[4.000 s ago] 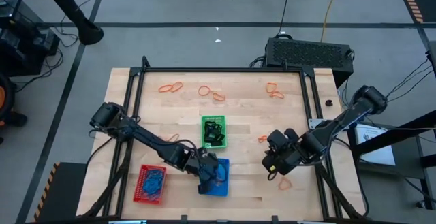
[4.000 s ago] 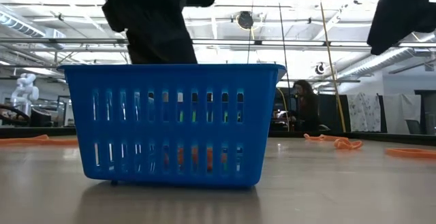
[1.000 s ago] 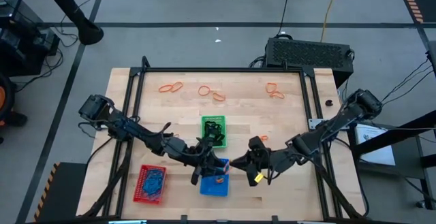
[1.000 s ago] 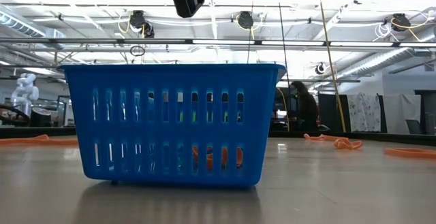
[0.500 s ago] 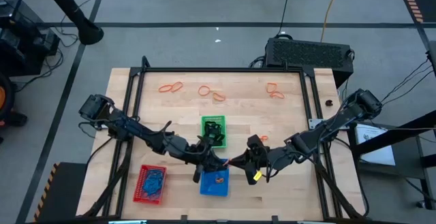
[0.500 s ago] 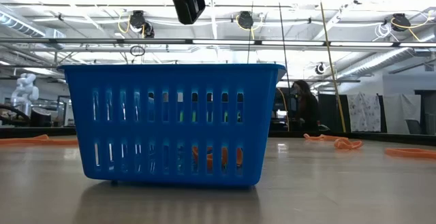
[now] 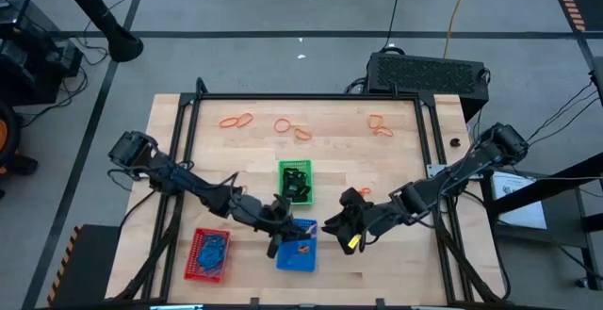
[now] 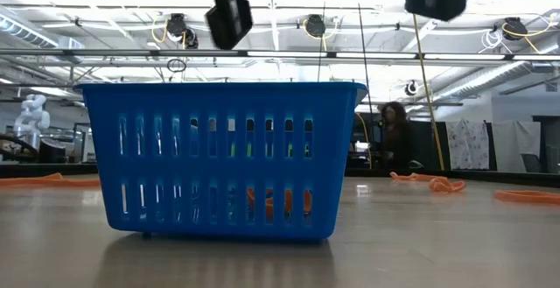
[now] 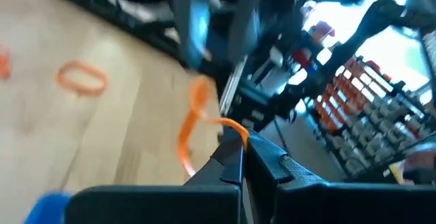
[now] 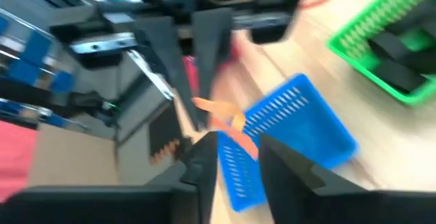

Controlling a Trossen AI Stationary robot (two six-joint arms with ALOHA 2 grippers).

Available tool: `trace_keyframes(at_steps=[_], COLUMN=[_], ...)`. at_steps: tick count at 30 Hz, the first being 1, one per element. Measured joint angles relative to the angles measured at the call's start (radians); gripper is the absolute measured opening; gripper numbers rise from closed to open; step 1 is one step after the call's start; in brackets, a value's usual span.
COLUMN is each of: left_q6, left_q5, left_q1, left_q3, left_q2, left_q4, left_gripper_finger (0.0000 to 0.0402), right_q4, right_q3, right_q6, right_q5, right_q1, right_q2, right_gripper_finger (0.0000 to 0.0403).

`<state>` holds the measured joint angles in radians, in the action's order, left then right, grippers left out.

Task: Sort rubber bands into baskets
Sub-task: Put the orange rubberband into the blue bin

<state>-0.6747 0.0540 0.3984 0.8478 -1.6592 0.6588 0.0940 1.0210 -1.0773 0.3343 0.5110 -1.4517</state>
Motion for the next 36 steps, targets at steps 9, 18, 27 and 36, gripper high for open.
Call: trace_keyframes(at_steps=[9, 18, 27, 36], left_q6=[-0.135, -0.36, -0.454, -0.522], left_q5=[0.081, 0.176, 0.179, 0.106], left_q1=[0.059, 0.089, 0.103, 0.079], left_q3=[0.0, 0.001, 0.115, 0.147], left_q2=[0.0, -0.014, -0.119, -0.124], left_q4=[-0.262, -0.444, -0.515, -0.619], left_gripper_finger=[0.0003, 0.0002, 0.0002, 0.0052], right_q4=[0.201, 0.257, 0.263, 0.308], right_q3=[0.0, 0.0, 0.0, 0.0], right_q6=[-0.007, 0.052, 0.164, 0.189], right_q5=[0.003, 0.004, 0.003, -0.001], right_q1=[0.0, -0.009, -0.044, -0.053], right_q2=[0.001, 0.002, 0.002, 0.002], right_gripper_finger=[0.017, 0.0178, 0.0178, 0.0178])
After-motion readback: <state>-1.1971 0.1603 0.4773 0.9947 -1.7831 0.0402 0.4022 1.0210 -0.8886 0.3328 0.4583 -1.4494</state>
